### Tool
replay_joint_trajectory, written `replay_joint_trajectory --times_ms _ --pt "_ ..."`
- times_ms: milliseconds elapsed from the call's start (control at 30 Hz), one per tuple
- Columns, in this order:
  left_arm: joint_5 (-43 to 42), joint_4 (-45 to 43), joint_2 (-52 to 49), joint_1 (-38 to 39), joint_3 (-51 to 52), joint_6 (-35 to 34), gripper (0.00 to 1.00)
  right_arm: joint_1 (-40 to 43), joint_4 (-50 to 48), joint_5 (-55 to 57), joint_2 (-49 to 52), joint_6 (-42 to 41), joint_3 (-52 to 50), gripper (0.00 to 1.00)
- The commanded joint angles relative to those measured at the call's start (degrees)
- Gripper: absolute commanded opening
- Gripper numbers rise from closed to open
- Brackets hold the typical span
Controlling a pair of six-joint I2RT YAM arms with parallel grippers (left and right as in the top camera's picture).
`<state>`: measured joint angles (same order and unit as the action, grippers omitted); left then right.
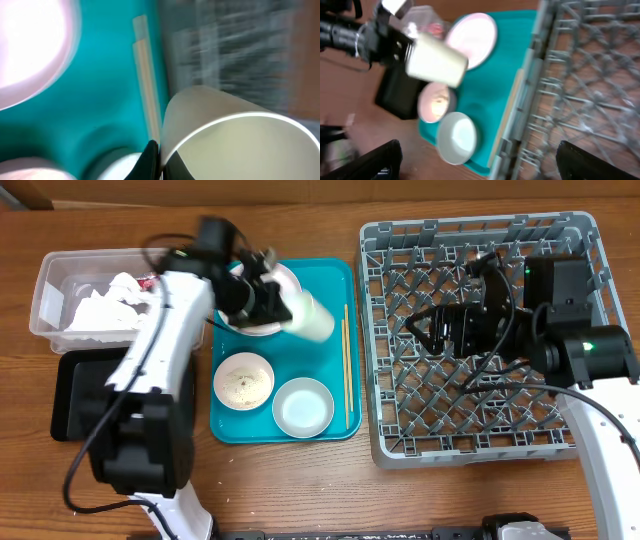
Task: Sort waste into correct bins and load items into the dishwasher
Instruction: 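Grasp the white cup on the teal tray with the left gripper, then hand the white cup from the left gripper to the right gripper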
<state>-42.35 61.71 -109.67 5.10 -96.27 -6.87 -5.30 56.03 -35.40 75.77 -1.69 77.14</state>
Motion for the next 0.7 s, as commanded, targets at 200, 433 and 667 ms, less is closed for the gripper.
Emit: replay_joint_trajectory --times_ms 200,433,667 --pt "-40.7 7.8 0.4 -4.3 -3.0 7.9 0.04 -0.9 -10.3 -25.9 7.6 -0.1 0.1 0.92" --pt "-43.4 12.5 0.4 -1.6 -3.0 12.4 0.04 -4.8 -22.0 -28.8 11.1 -8.9 0.1 0.90" --pt "-43.0 12.4 0.4 0.5 -3.0 13.1 0.04 -10.0 -28.7 -28.8 11.1 -10.6 0.1 0.89"
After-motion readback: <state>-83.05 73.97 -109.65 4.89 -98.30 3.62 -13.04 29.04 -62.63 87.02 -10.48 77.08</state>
